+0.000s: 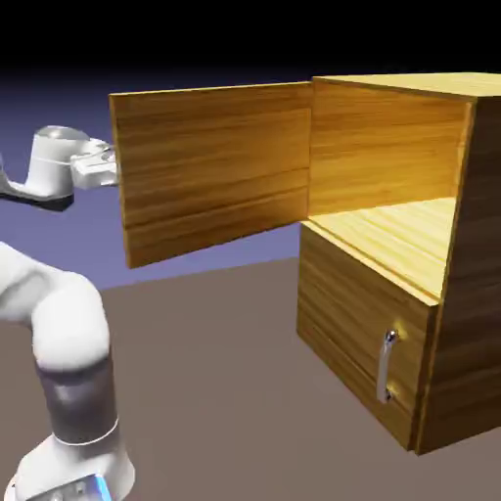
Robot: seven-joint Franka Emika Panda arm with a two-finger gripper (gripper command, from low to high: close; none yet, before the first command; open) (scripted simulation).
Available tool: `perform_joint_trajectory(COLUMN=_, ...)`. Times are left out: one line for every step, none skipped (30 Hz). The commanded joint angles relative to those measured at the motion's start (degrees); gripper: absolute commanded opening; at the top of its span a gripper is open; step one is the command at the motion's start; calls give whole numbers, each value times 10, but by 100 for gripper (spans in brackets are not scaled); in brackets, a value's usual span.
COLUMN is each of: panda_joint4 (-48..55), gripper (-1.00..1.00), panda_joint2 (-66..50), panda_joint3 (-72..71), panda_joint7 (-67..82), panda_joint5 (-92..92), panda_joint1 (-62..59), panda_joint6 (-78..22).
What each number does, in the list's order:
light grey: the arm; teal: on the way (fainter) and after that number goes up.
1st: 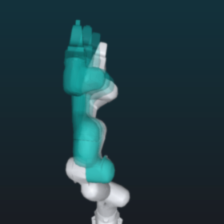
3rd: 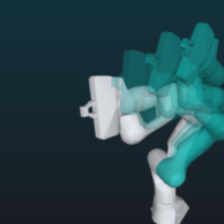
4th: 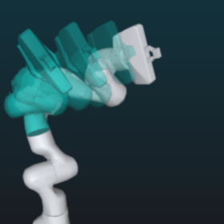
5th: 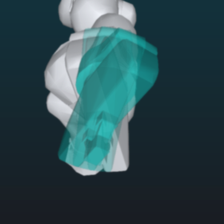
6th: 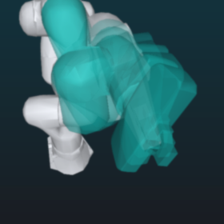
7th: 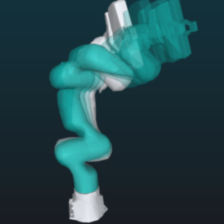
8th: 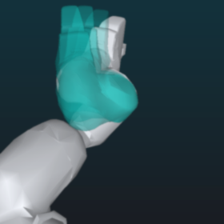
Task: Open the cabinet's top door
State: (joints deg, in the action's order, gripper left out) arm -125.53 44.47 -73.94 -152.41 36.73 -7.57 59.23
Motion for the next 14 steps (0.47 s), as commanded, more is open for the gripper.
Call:
perform_joint_trajectory(panda_joint4=17, gripper=-100, panda_joint2=-1, panda_joint3=-16, panda_joint7=1, panda_joint5=-6, panda_joint1=-21, panda_joint6=-10)
perform_joint_trajectory(panda_joint4=33, gripper=-100, panda_joint2=0, panda_joint3=-32, panda_joint7=2, panda_joint5=-11, panda_joint1=-42, panda_joint6=-20)
perform_joint_trajectory(panda_joint4=49, gripper=-100, panda_joint2=1, panda_joint3=-47, panda_joint7=4, panda_joint5=-16, panda_joint1=-62, panda_joint6=-29)
perform_joint_trajectory(panda_joint4=66, gripper=-100, panda_joint2=4, panda_joint3=-62, panda_joint7=7, panda_joint5=-21, panda_joint1=-83, panda_joint6=-39)
perform_joint_trajectory(panda_joint4=83, gripper=-100, panda_joint2=7, panda_joint3=-76, panda_joint7=10, panda_joint5=-26, panda_joint1=-104, panda_joint6=-48)
perform_joint_trajectory(panda_joint4=100, gripper=-100, panda_joint2=11, panda_joint3=-90, panda_joint7=13, panda_joint5=-31, panda_joint1=-125, panda_joint6=-57)
perform_joint_trajectory(panda_joint4=117, gripper=-100, panda_joint2=15, panda_joint3=-104, panda_joint7=17, panda_joint5=-36, panda_joint1=-145, panda_joint6=-66)
perform_joint_trajectory(panda_joint4=135, gripper=-100, panda_joint2=21, panda_joint3=-117, panda_joint7=21, panda_joint5=-40, panda_joint1=-166, panda_joint6=-75)
perform_joint_trajectory(panda_joint4=153, gripper=-100, panda_joint2=27, panda_joint3=-129, panda_joint7=26, panda_joint5=-45, panda_joint1=-187, panda_joint6=-84)
perform_joint_trajectory(panda_joint4=171, gripper=-100, panda_joint2=33, panda_joint3=-141, panda_joint7=32, panda_joint5=-50, panda_joint1=-208, panda_joint6=-94)
perform_joint_trajectory(panda_joint4=191, gripper=-100, panda_joint2=41, panda_joint3=-153, panda_joint7=38, panda_joint5=-54, panda_joint1=-229, panda_joint6=-104)
perform_joint_trajectory(panda_joint4=210, gripper=-100, panda_joint2=48, panda_joint3=-164, panda_joint7=44, panda_joint5=-58, panda_joint1=-249, panda_joint6=-114)
perform_joint_trajectory(panda_joint4=230, gripper=-100, panda_joint2=56, panda_joint3=-174, panda_joint7=50, panda_joint5=-62, panda_joint1=-270, panda_joint6=-124)
perform_joint_trajectory(panda_joint4=237, gripper=-100, panda_joint2=59, panda_joint3=-177, panda_joint7=53, panda_joint5=-64, panda_joint1=-277, panda_joint6=-128)
